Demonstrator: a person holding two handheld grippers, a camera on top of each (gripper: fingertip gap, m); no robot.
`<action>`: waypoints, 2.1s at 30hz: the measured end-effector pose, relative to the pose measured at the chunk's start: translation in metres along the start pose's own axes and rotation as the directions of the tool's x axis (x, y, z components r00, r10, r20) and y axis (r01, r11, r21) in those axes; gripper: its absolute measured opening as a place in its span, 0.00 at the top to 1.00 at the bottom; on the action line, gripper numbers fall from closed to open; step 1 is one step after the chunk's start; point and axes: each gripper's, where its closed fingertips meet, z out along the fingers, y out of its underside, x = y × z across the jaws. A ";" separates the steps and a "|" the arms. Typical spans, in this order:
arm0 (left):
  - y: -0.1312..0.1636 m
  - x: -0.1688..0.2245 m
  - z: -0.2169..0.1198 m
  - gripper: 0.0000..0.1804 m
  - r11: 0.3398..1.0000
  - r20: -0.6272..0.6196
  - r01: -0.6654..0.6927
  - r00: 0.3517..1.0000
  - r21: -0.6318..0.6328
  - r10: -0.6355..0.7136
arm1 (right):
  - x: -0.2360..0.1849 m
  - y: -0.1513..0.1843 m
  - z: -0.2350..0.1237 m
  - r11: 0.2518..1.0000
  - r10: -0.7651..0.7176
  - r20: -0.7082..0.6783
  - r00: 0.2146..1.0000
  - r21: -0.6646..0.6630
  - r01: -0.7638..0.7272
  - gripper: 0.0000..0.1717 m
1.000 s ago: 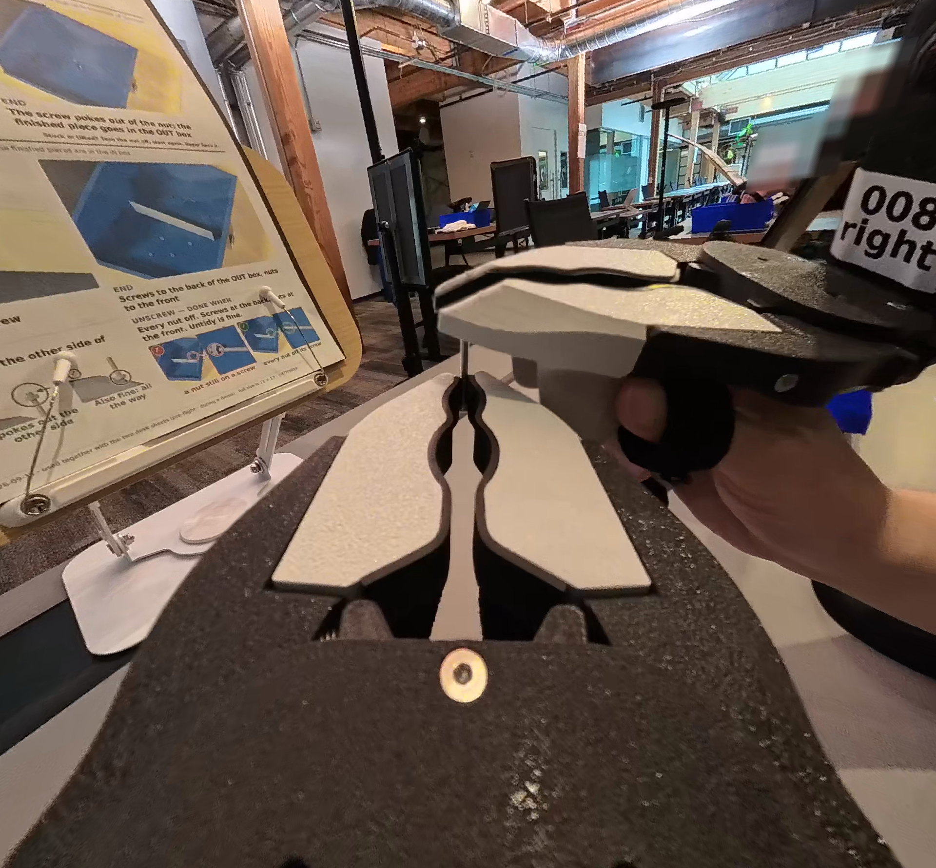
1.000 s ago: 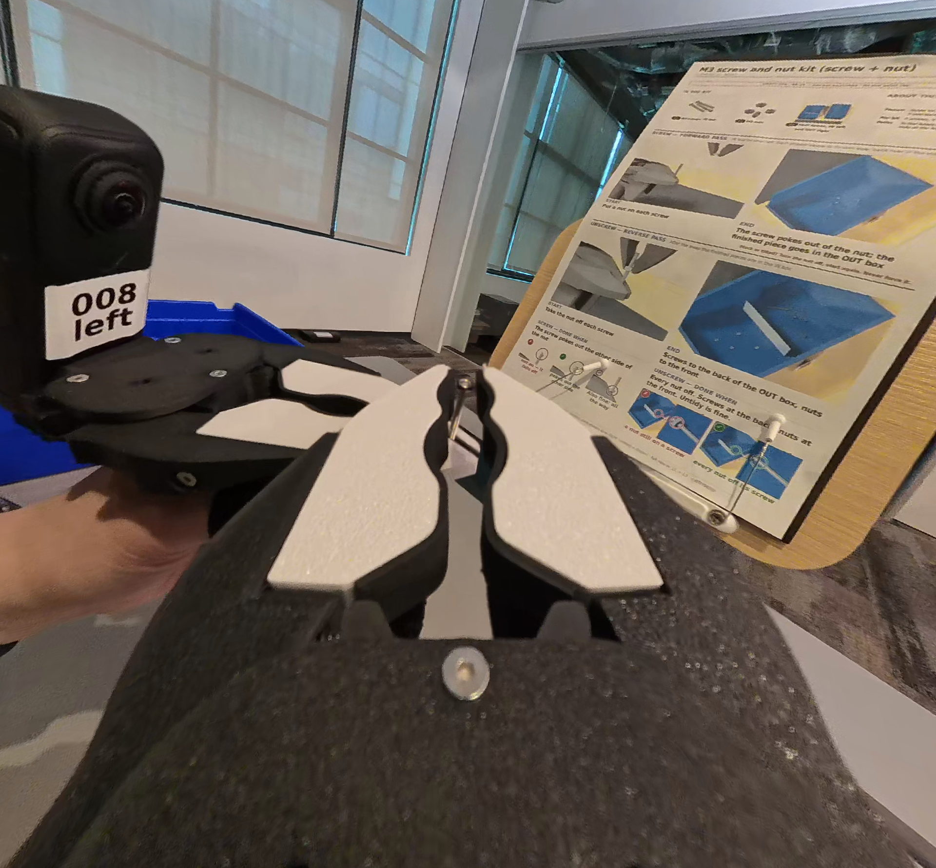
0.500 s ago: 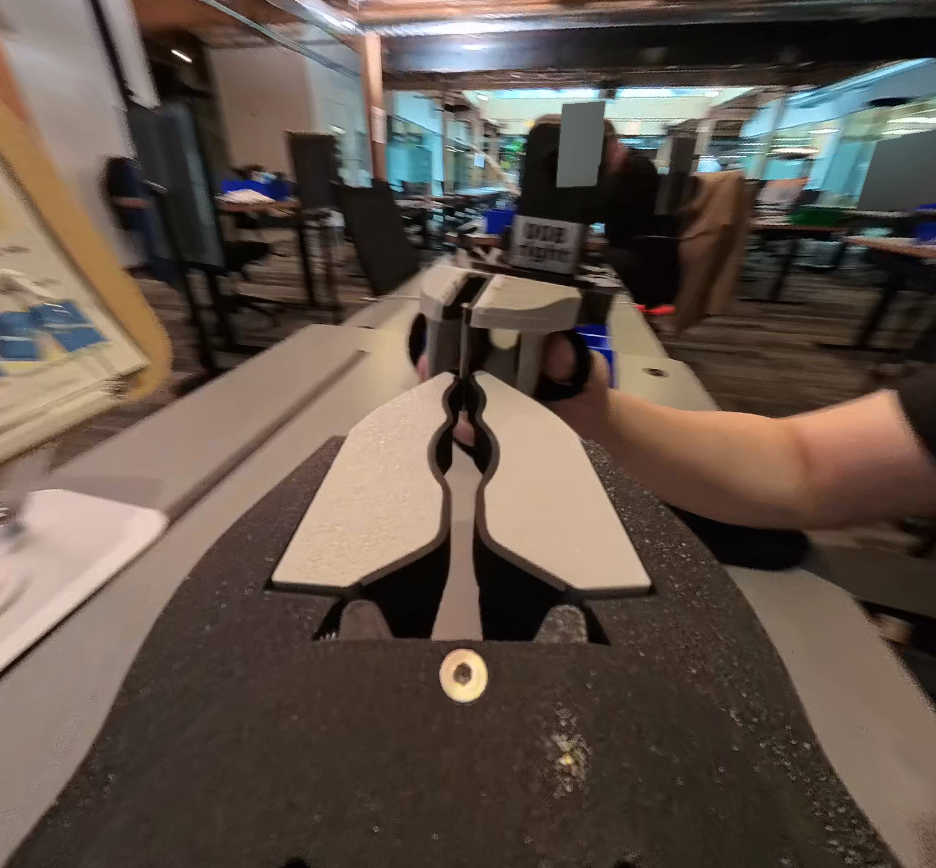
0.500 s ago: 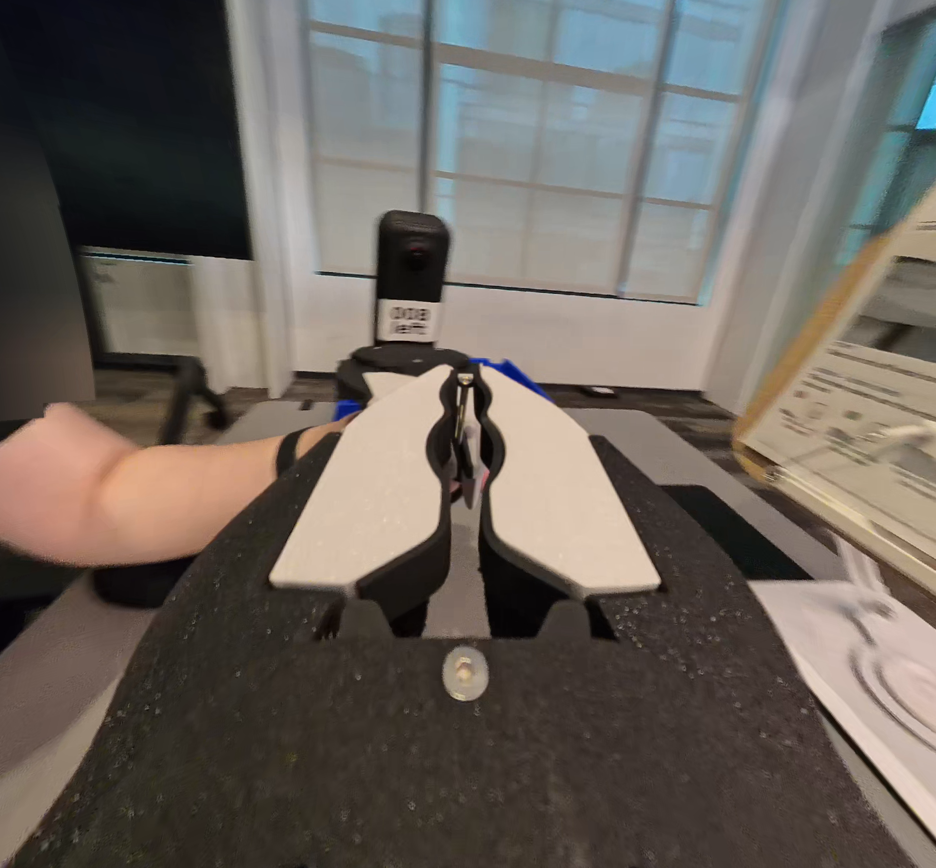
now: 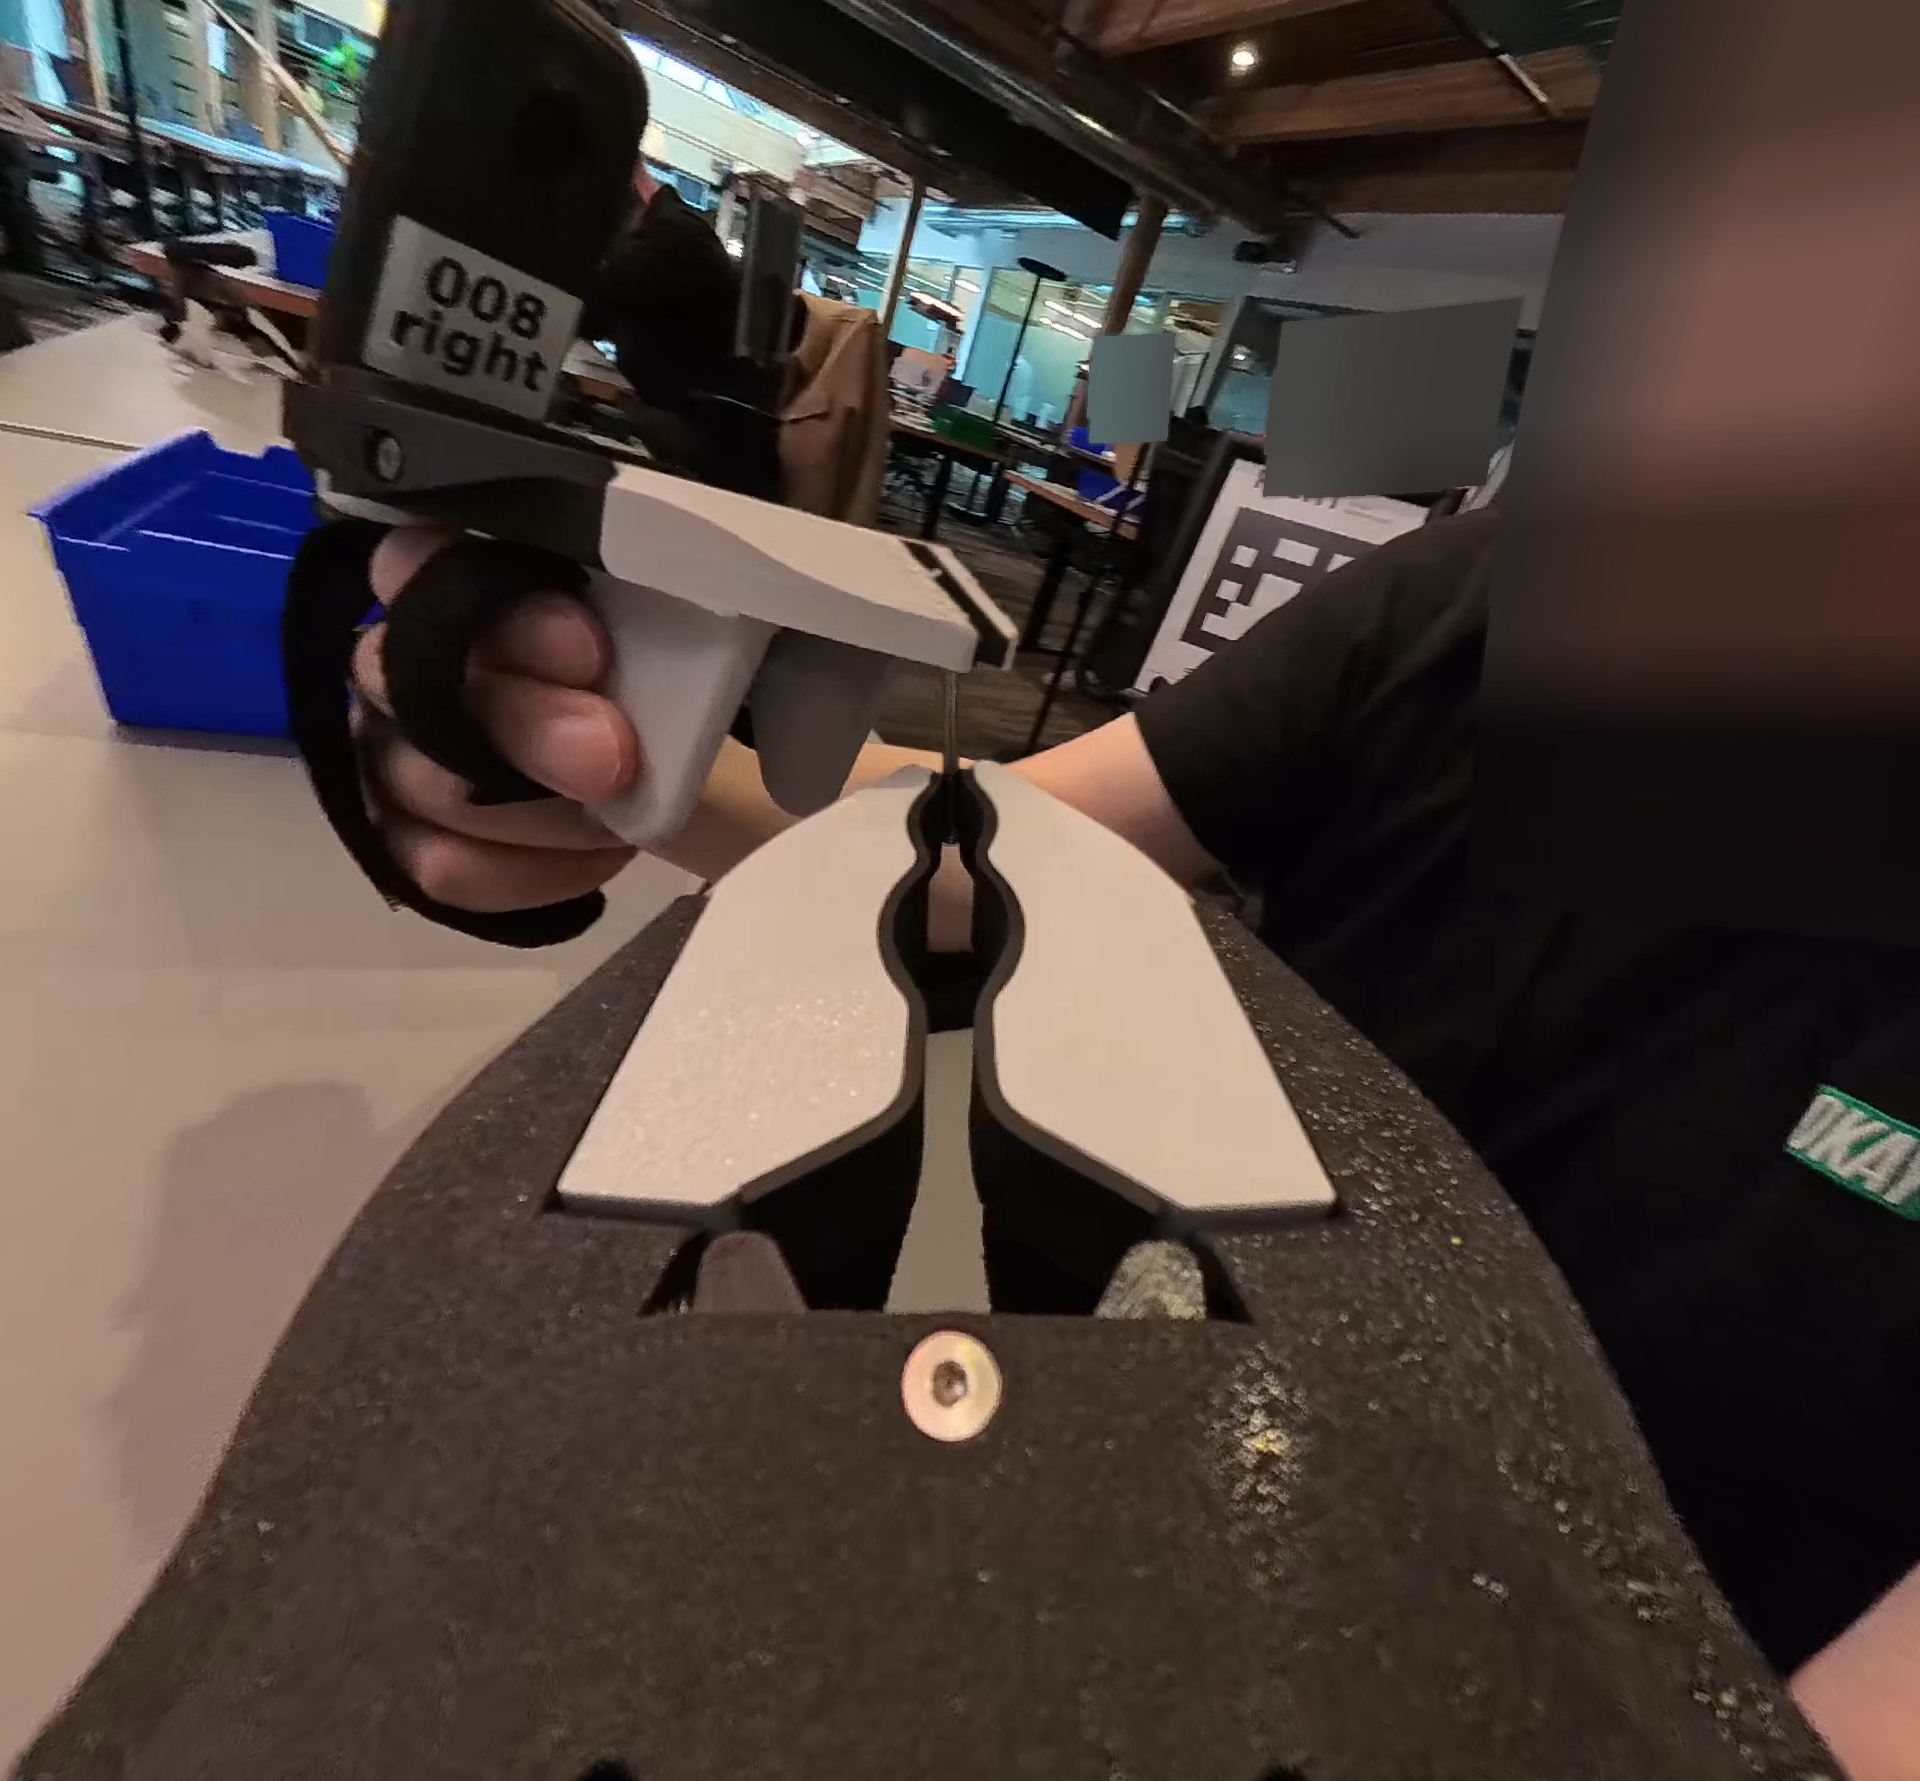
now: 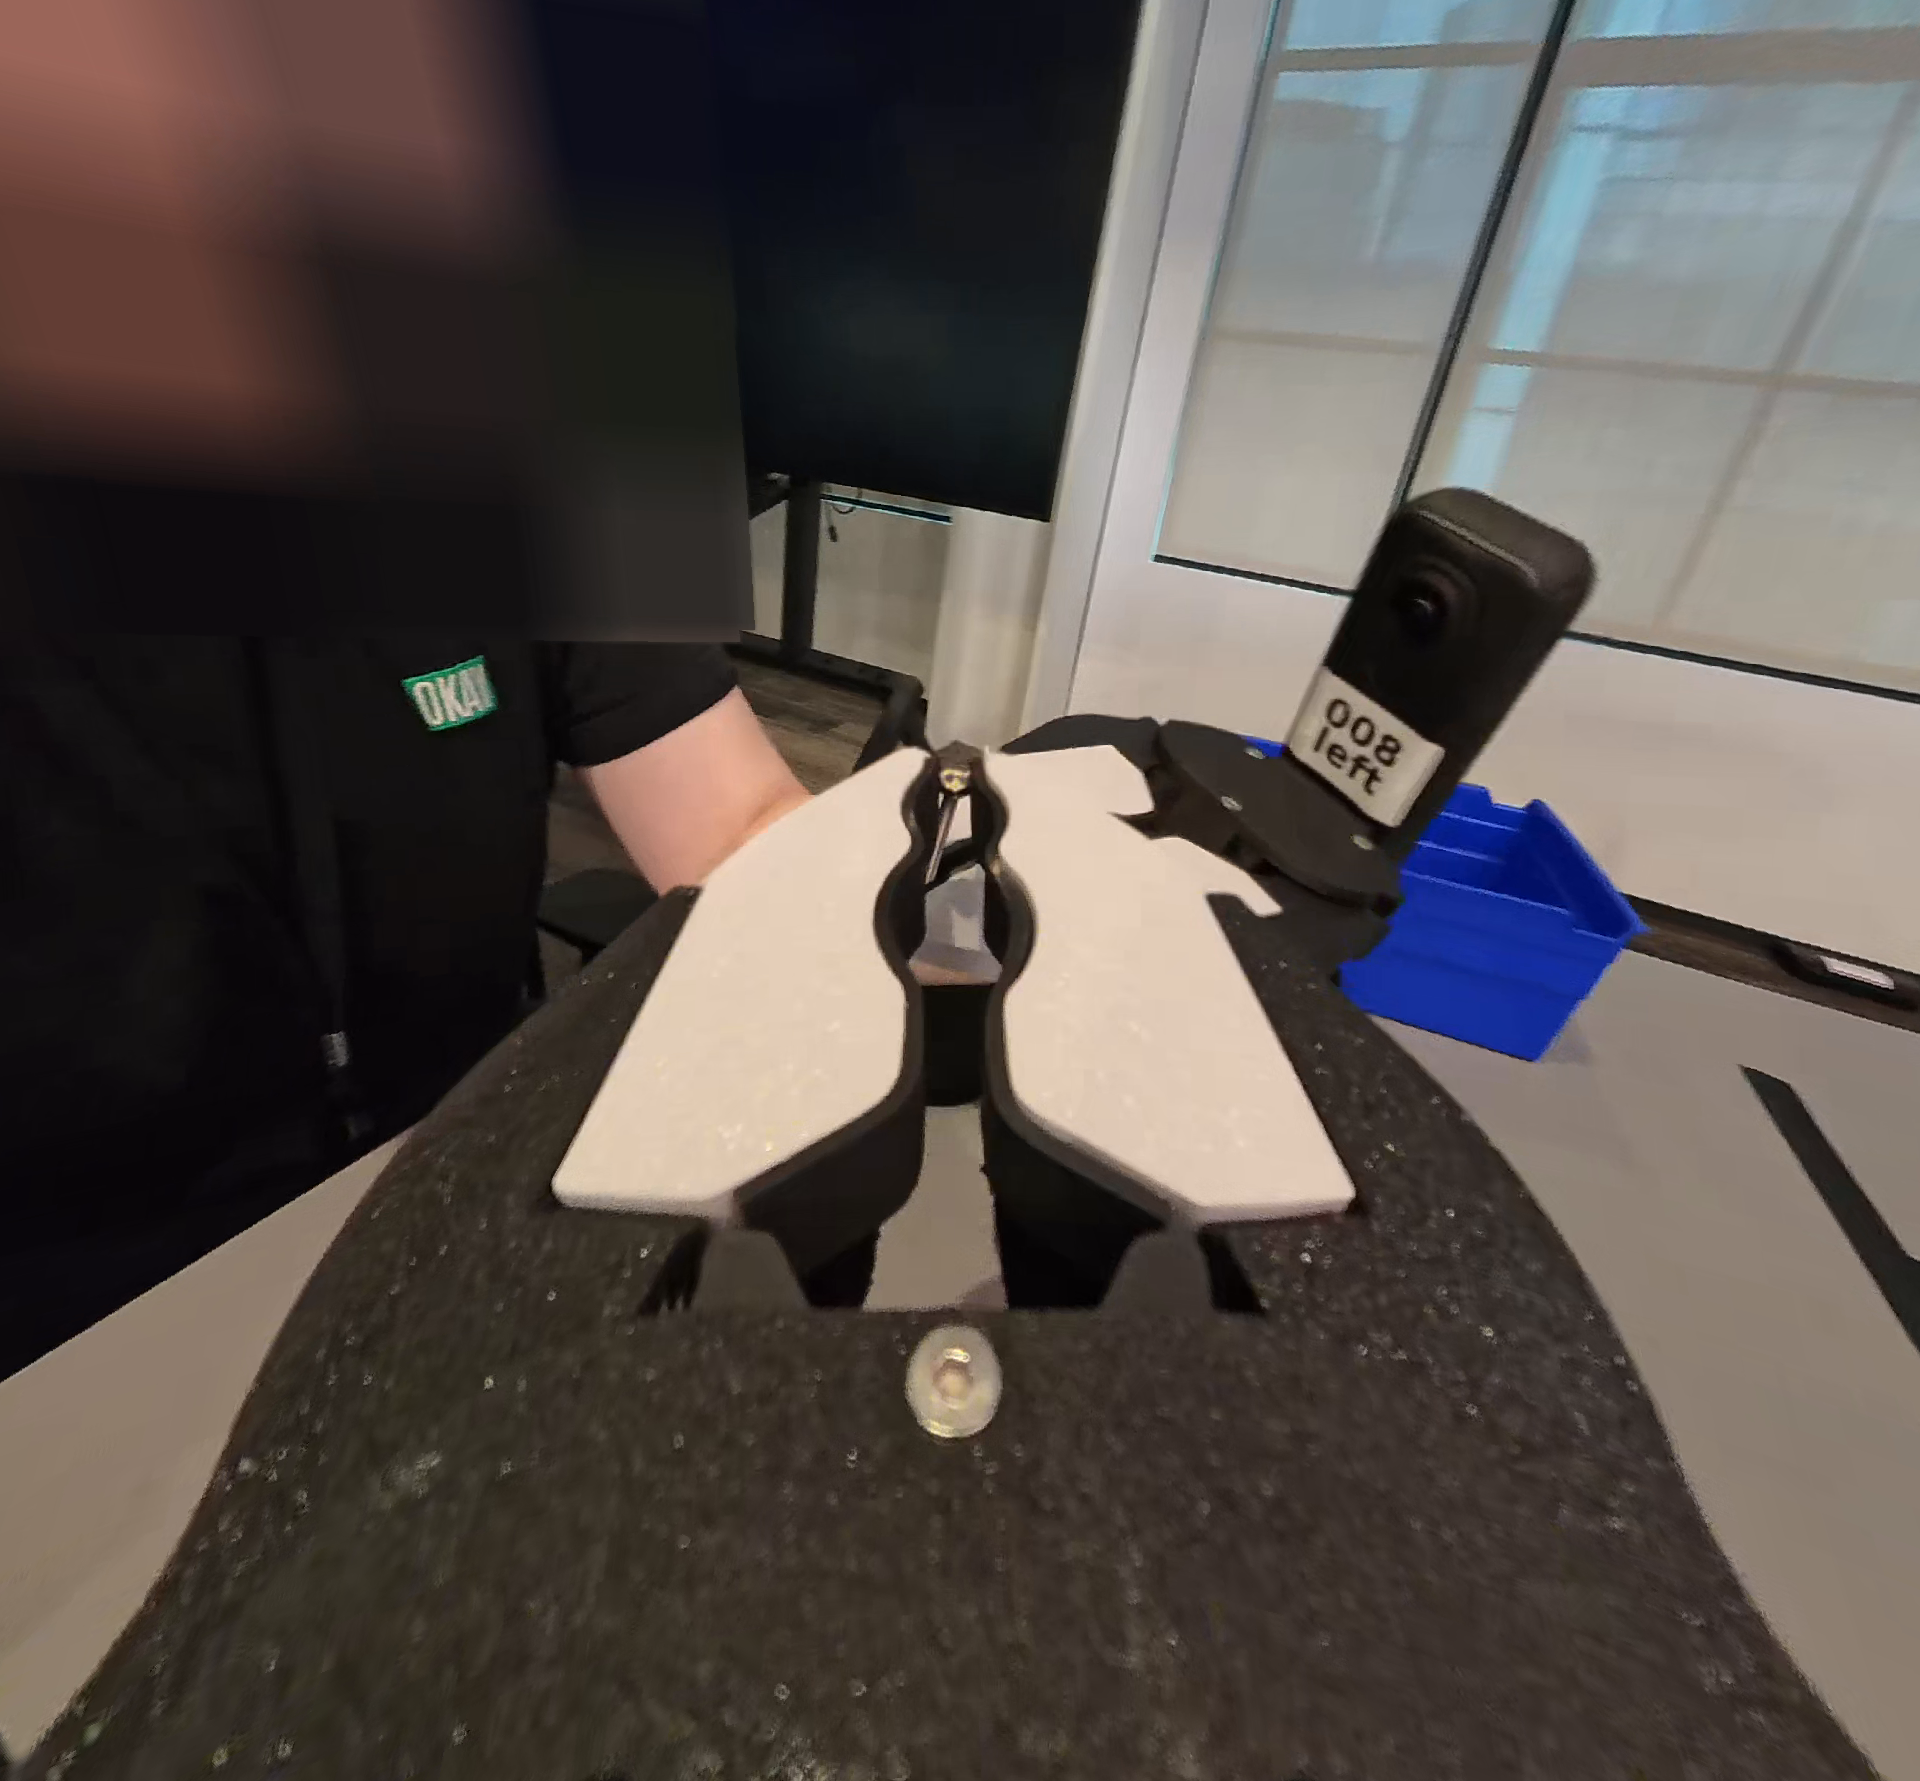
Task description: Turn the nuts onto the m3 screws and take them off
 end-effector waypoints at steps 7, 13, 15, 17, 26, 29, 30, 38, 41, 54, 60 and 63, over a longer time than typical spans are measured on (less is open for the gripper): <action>0.005 0.019 0.006 0.99 0.999 -0.167 0.054 0.984 -0.005 -0.054 | -0.017 -0.002 0.009 0.999 0.024 0.123 0.992 0.021 -0.027 0.97; 0.004 0.033 0.011 0.99 0.995 -0.298 0.096 0.950 0.012 -0.088 | -0.028 -0.008 0.016 0.997 0.031 0.200 0.979 0.064 -0.044 0.97; 0.002 0.036 0.013 0.99 0.995 -0.318 0.099 0.944 0.022 -0.087 | -0.030 -0.010 0.017 0.995 0.027 0.215 0.976 0.085 -0.047 0.97; 0.001 0.039 0.014 0.99 0.994 -0.348 0.109 0.933 0.026 -0.094 | -0.033 -0.012 0.018 0.993 0.028 0.239 0.971 0.102 -0.053 0.97; -0.005 0.035 0.009 0.99 0.993 -0.319 0.093 0.946 0.068 -0.067 | -0.022 -0.014 0.016 0.996 -0.001 0.141 0.990 0.089 -0.012 0.97; -0.005 0.034 0.008 0.99 0.993 -0.309 0.095 0.949 0.071 -0.069 | -0.020 -0.013 0.016 0.997 -0.003 0.125 0.992 0.071 -0.006 0.97; -0.005 0.035 0.008 0.99 0.993 -0.315 0.098 0.946 0.069 -0.072 | -0.021 -0.013 0.016 0.997 -0.001 0.127 0.992 0.070 -0.008 0.97; -0.009 0.031 0.005 0.99 0.990 -0.294 0.103 0.953 0.098 -0.070 | -0.014 -0.014 0.015 0.997 0.003 0.084 0.997 0.075 -0.009 0.94; -0.015 0.023 -0.002 0.99 0.986 -0.242 0.095 0.968 0.137 -0.060 | 0.001 -0.016 0.013 0.997 0.006 -0.023 1.000 0.074 -0.004 0.85; -0.058 -0.059 -0.052 0.99 0.927 0.630 -0.330 0.761 0.176 0.151 | 0.087 -0.035 -0.022 0.991 -0.135 -0.754 0.643 -0.107 0.083 0.80; -0.062 -0.072 -0.058 0.99 0.891 0.811 -0.452 0.539 0.050 0.228 | 0.096 -0.028 -0.021 0.962 -0.271 -0.853 0.447 -0.250 0.107 0.83; -0.061 -0.075 -0.058 0.99 0.894 0.826 -0.446 0.522 0.051 0.213 | 0.099 -0.023 -0.023 0.940 -0.339 -0.871 0.355 -0.330 0.087 0.83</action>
